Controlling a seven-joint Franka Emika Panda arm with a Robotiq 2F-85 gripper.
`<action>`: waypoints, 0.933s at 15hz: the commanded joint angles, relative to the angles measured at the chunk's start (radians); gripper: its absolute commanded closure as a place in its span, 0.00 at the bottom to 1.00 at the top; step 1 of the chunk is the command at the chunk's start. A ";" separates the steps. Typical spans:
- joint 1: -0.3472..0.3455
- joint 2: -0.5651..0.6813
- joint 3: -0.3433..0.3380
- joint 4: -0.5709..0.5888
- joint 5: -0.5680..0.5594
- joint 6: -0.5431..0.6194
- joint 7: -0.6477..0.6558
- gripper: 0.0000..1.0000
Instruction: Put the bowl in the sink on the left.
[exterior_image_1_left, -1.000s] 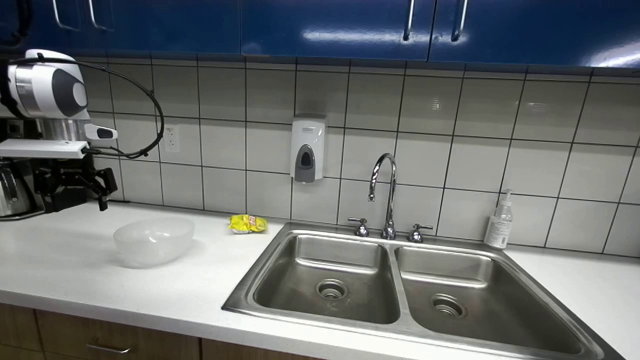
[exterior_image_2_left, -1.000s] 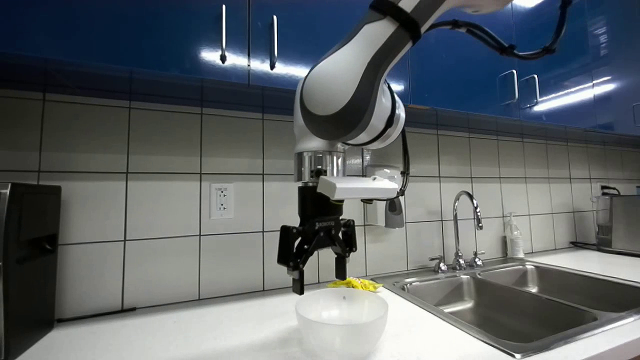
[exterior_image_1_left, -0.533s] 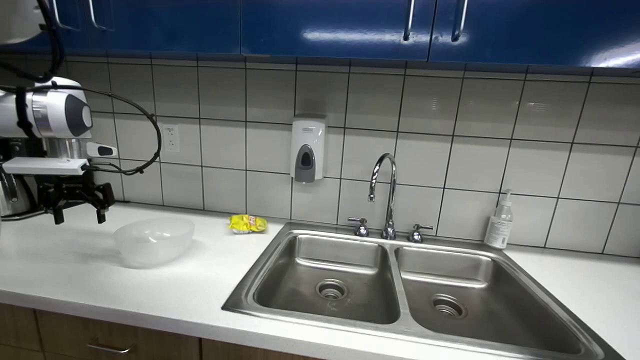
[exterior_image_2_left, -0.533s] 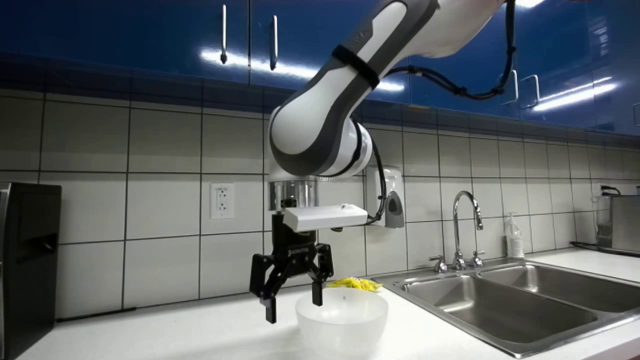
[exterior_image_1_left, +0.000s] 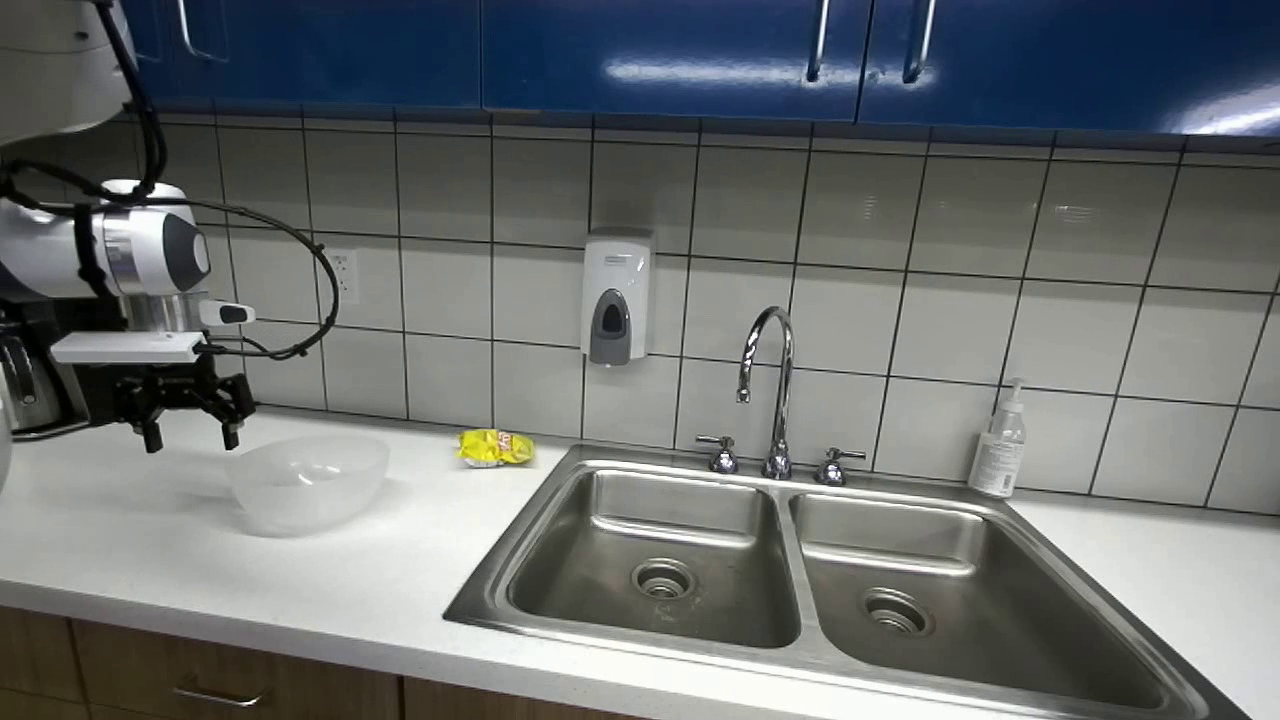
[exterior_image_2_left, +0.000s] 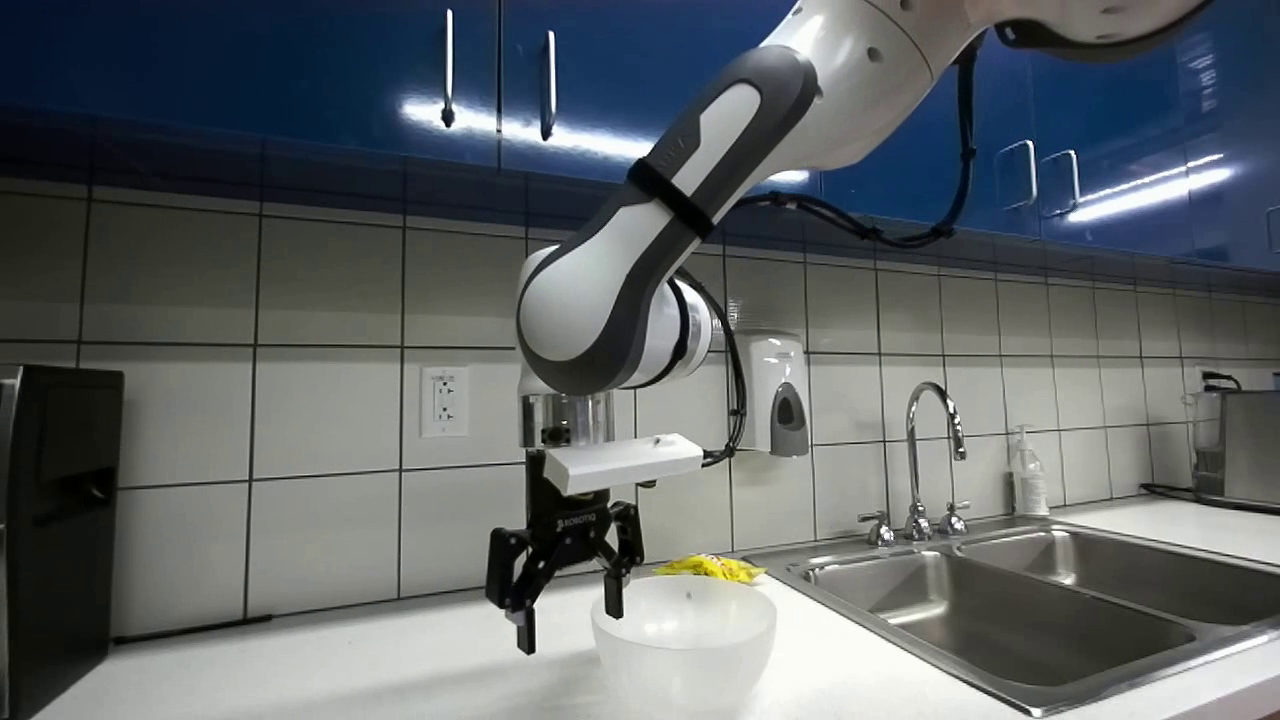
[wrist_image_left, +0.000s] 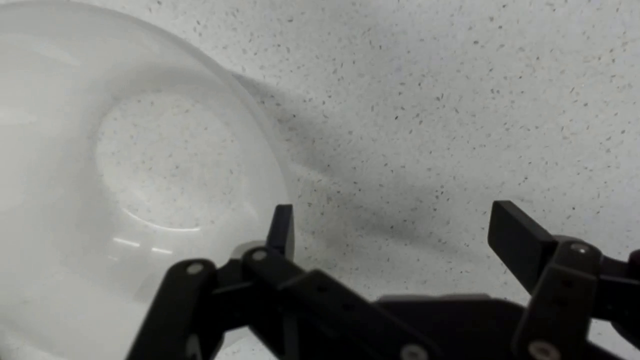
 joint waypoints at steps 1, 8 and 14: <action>0.020 0.032 -0.034 0.061 -0.029 -0.013 0.026 0.00; 0.013 0.058 -0.074 0.068 -0.041 -0.005 0.023 0.00; 0.012 0.077 -0.087 0.065 -0.034 -0.007 0.023 0.00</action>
